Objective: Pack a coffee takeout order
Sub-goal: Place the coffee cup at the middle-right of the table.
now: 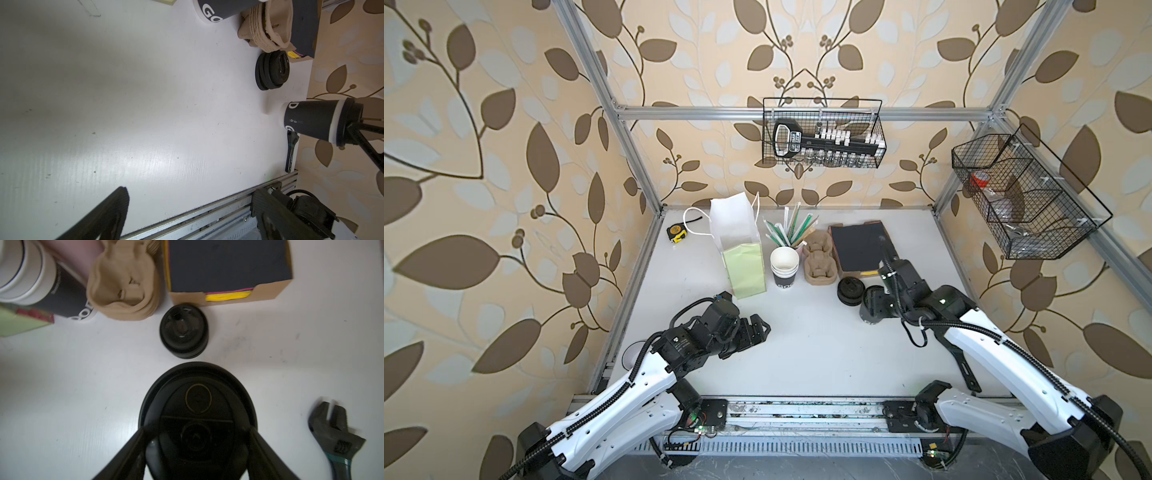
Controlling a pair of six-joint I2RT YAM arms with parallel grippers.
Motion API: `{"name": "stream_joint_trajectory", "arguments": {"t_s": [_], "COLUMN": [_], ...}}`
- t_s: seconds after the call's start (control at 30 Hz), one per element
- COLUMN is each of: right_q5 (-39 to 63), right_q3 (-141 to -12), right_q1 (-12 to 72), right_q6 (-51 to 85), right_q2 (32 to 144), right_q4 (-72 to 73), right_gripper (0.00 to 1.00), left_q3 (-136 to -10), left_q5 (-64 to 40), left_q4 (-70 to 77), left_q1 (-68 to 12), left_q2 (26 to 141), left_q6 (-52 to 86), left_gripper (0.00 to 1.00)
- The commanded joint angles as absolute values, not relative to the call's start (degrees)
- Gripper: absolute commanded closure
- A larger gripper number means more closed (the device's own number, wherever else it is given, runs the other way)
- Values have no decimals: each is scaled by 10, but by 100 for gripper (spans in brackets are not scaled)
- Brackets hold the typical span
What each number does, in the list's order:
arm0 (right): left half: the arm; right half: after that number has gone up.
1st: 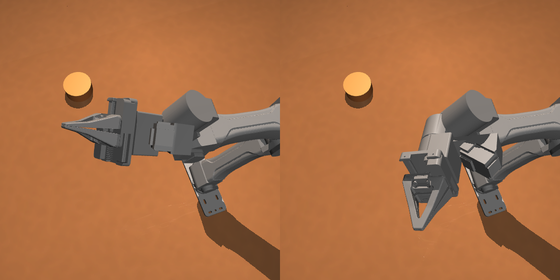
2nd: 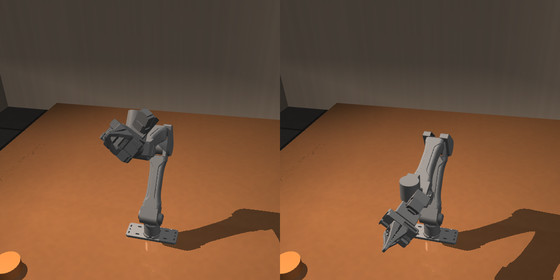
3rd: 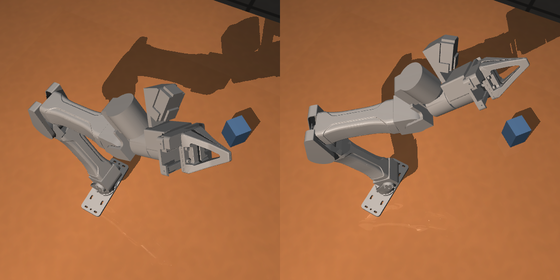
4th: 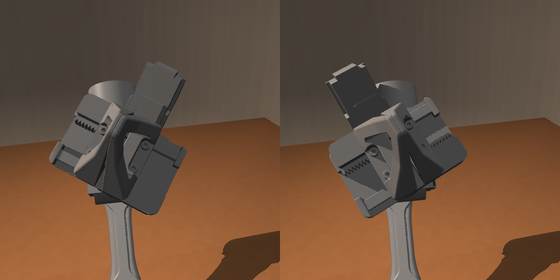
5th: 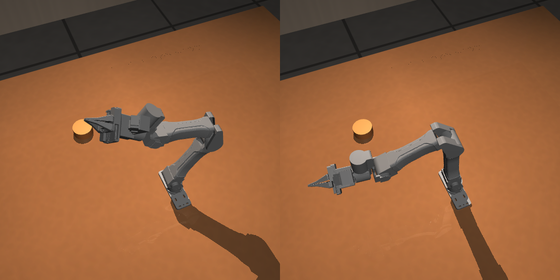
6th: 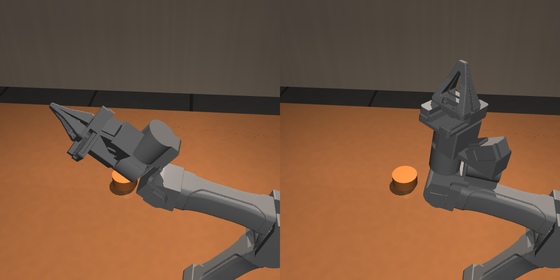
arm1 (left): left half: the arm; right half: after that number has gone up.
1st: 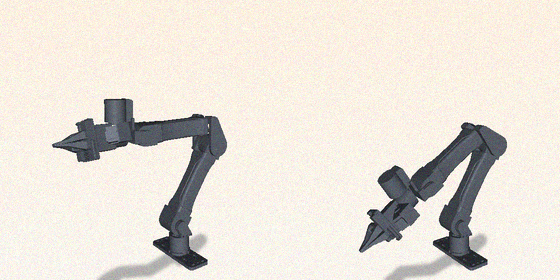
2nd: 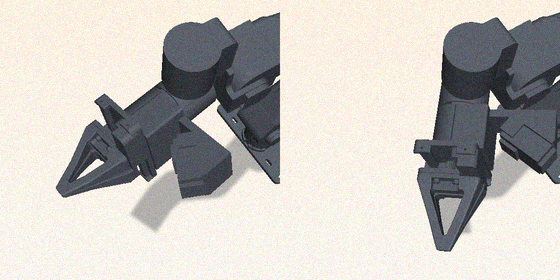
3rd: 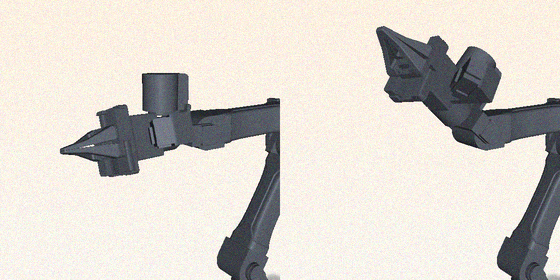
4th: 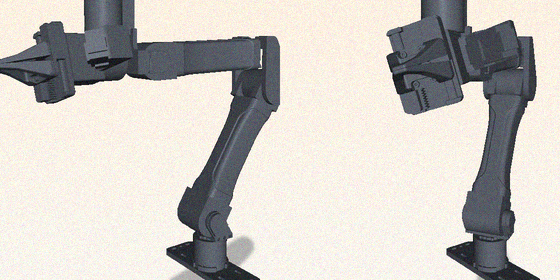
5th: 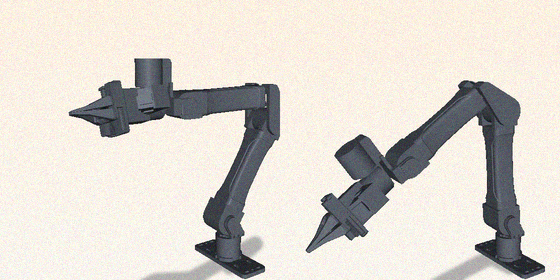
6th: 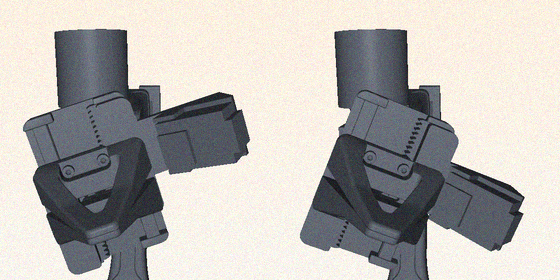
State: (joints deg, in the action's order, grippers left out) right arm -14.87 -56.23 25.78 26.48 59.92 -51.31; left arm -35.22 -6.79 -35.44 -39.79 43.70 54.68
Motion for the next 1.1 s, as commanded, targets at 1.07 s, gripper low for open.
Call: {"name": "stream_joint_trajectory", "arguments": {"t_s": [1.07], "right_q5": [-134], "right_q3": [-524], "right_q1": [35], "right_q6": [260], "right_q2": [714], "right_q4": [-389], "right_gripper": [27], "left_q3": [-364], "left_q5": [-133], "left_q4": [-290], "left_q1": [-403], "left_q2": [517], "left_q6": [542], "left_gripper": [5]}}
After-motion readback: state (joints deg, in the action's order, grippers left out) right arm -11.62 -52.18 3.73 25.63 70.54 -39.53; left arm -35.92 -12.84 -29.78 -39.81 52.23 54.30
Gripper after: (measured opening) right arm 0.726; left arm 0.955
